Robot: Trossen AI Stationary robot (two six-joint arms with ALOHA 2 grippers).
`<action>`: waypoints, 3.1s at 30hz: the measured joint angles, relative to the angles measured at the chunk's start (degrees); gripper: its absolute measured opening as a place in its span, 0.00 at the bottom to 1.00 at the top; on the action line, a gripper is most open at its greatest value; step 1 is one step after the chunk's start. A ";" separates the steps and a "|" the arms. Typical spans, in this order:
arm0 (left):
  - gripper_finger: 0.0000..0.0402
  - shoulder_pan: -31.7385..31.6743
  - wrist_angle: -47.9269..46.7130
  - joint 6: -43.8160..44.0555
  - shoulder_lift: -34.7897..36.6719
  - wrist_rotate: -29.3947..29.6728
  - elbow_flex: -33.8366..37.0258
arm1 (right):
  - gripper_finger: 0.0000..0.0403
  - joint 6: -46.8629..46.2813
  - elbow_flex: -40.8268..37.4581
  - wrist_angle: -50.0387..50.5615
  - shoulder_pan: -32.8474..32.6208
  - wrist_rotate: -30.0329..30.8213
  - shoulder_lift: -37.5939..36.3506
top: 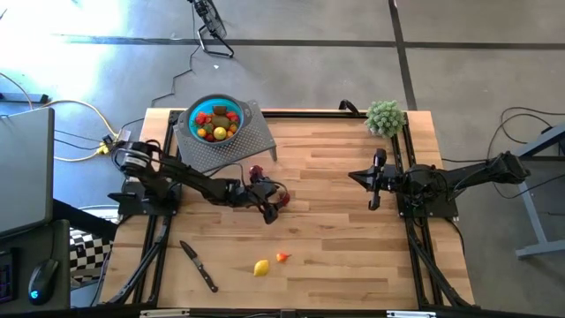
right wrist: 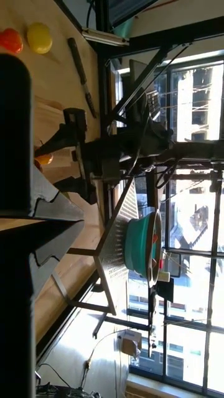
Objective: Pick & Place Fruit
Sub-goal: Put the red pomegranate into the blue strainer bowl on the shelf
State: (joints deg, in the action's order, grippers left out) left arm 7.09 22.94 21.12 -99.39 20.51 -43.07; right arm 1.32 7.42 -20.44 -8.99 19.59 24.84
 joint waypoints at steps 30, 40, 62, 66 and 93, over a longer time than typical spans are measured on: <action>0.81 -1.51 6.95 1.77 -5.56 -0.46 -0.09 | 0.01 0.20 0.00 0.05 0.02 0.00 0.00; 0.81 -1.51 7.64 1.69 -7.31 0.84 -0.09 | 0.01 0.22 0.00 0.05 0.00 0.00 0.00; 0.81 -1.46 2.63 1.01 -7.59 1.07 -0.19 | 0.01 0.44 0.00 0.12 0.00 0.00 0.00; 0.81 -1.46 2.59 1.01 -7.59 1.05 -0.19 | 0.01 0.44 0.00 0.12 0.01 0.00 0.00; 0.53 -1.55 2.09 1.66 -7.59 0.76 -0.06 | 0.01 0.42 0.00 0.13 0.01 0.00 0.00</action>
State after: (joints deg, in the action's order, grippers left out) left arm 5.54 25.04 22.79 -106.98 21.28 -43.13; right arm 1.74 7.42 -20.31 -8.98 19.59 24.84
